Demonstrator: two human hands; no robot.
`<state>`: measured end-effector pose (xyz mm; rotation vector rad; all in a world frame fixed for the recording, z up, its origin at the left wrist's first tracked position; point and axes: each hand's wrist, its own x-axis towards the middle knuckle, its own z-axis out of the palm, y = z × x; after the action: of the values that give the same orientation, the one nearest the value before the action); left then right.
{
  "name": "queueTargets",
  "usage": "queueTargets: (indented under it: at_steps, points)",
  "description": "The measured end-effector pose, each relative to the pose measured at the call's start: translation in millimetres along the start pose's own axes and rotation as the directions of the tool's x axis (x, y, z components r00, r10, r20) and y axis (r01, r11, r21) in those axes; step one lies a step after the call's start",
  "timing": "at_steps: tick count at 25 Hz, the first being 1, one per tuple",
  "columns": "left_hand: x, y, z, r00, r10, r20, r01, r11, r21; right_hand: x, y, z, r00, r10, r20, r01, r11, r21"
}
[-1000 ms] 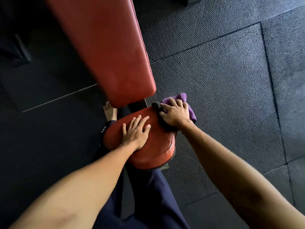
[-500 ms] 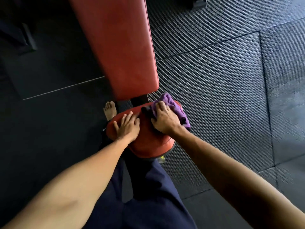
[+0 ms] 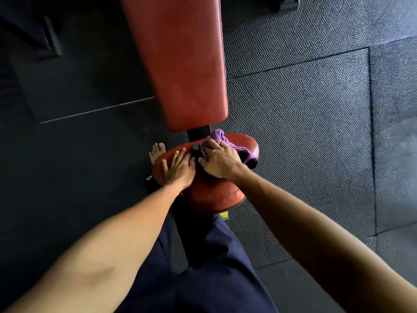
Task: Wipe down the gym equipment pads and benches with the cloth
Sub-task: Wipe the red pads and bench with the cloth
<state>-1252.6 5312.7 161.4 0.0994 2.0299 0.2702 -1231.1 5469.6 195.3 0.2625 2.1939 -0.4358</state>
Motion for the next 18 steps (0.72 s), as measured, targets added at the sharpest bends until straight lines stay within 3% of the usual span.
queueTargets:
  at_steps: [4,9,12,16,18]
  points:
    - [1.4,-20.3,4.1,0.997,0.054,-0.063,-0.055,0.998,-0.012,-40.7,19.8,2.3,0.998,-0.067,0.014,0.068,0.996,-0.058]
    - [3.5,-24.2,5.0,0.992,-0.07,-0.108,0.06,0.994,-0.091,8.9,47.2,-1.6,0.98,0.189,0.058,-0.186,0.982,-0.041]
    - [5.7,-39.9,5.3,0.985,-0.1,-0.143,0.081,0.987,-0.137,51.8,12.2,-0.3,0.969,0.229,0.09,-0.222,0.972,-0.083]
    - [5.5,-43.9,5.8,0.975,-0.133,-0.179,0.106,0.982,-0.154,38.0,-70.2,9.1,0.987,0.061,0.15,-0.031,0.981,-0.193]
    - [3.1,-46.0,7.7,0.97,-0.123,-0.208,0.09,0.983,-0.158,-1.6,-80.5,13.6,0.995,-0.026,0.1,0.047,0.977,-0.208]
